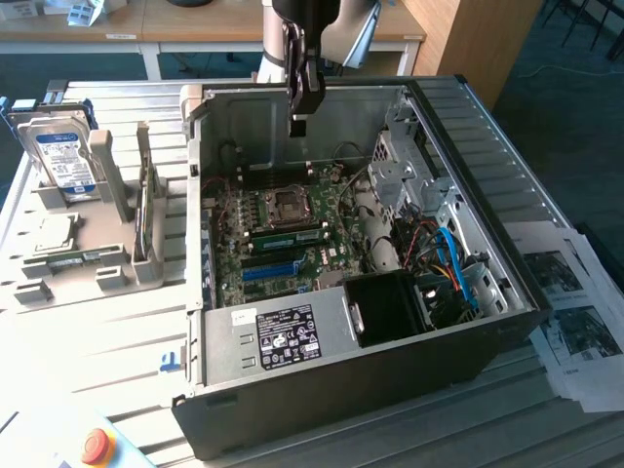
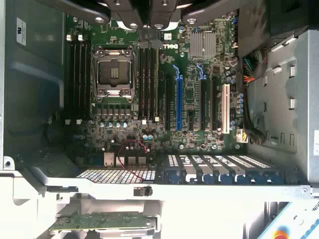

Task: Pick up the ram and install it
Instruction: 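Press down the ram until it locks into place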

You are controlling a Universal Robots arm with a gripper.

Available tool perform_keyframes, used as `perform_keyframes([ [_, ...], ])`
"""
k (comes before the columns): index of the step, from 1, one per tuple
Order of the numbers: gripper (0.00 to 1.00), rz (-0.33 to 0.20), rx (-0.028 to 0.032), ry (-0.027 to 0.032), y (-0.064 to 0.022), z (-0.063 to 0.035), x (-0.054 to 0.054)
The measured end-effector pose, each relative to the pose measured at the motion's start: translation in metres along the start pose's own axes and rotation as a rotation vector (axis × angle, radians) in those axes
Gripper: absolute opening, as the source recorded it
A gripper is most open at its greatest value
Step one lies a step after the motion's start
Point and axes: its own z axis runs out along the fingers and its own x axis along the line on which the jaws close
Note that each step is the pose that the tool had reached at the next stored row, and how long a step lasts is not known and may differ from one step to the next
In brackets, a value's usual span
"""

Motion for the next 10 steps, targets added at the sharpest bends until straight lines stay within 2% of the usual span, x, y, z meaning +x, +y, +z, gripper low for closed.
perform_keyframes([
  [10, 0.1, 0.0, 0.0, -0.0001, 0.0, 0.0027, 0.0],
])
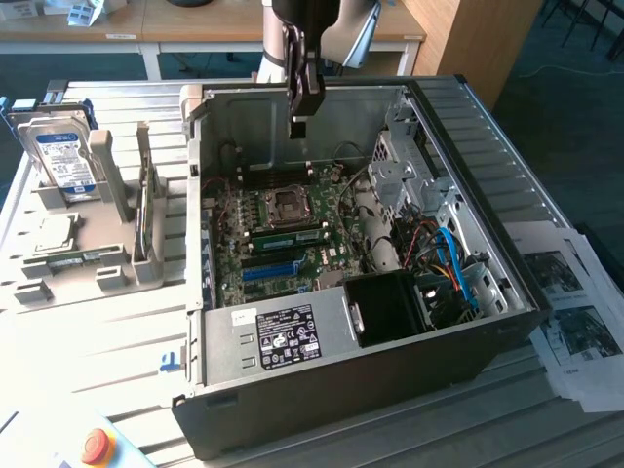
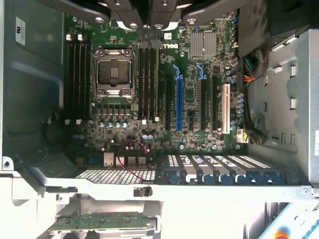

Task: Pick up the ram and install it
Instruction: 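Press down the ram until it locks into place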

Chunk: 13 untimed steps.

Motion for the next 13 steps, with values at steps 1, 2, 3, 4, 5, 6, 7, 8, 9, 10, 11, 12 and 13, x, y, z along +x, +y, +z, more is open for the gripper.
perform_keyframes([
  [1, 0.1, 0.0, 0.0, 0.0001, 0.0, 0.0009, 0.0],
  [2, 0.1, 0.0, -0.0001, 0.0001, 0.0, 0.0018, 0.0],
  [3, 0.1, 0.0, -0.0001, 0.0001, 0.0, 0.0027, 0.0],
  [4, 0.1, 0.0, 0.0, 0.0, 0.0, 0.0037, 0.0],
  [5, 0.1, 0.0, 0.0, 0.0001, 0.0, 0.0046, 0.0],
  [6, 0.1, 0.0, 0.0, 0.0, 0.0, 0.0056, 0.0],
  [7, 0.1, 0.0, 0.0, 0.0, 0.0, 0.0065, 0.0],
  [8, 0.1, 0.0, -0.0001, 0.0001, 0.0, 0.0072, 0.0],
  [9, 0.1, 0.0, 0.0, 0.0, 0.0, 0.008, 0.0],
  [10, 0.1, 0.0, -0.0001, 0.0, 0.0, 0.0088, 0.0],
  [11, 0.1, 0.0, 0.0, 0.0, 0.0, 0.0096, 0.0],
  [12, 0.1, 0.0, 0.0, 0.0, 0.0, 0.0104, 0.0],
  [13, 0.1, 0.0, 0.0, 0.0, 0.0, 0.0112, 0.0],
])
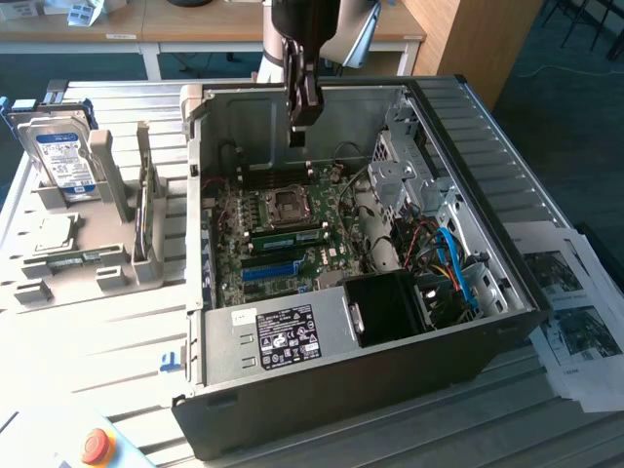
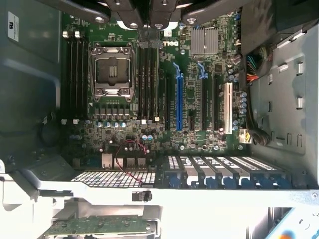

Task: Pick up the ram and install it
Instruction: 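Press down the ram until it locks into place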

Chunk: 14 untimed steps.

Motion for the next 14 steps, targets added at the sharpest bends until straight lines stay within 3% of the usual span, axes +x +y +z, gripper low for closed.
perform_keyframes([
  [14, 0.1, 0.0, 0.0, 0.0001, 0.0, 0.0136, 0.0],
])
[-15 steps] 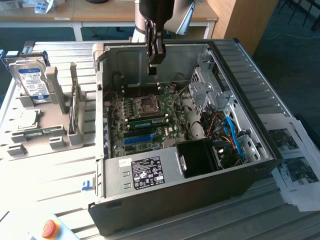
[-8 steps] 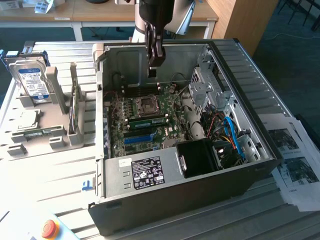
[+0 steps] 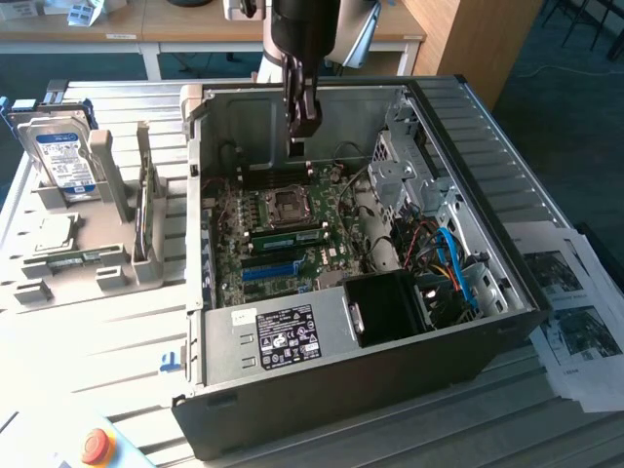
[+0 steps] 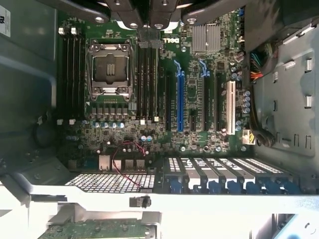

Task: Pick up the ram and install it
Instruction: 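Press down the ram until it locks into place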

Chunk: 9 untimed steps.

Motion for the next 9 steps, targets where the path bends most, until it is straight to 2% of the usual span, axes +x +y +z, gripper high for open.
perform_keyframes([
  [9, 0.1, 0.0, 0.0, 0.0, 0.0, 0.0081, 0.0001],
])
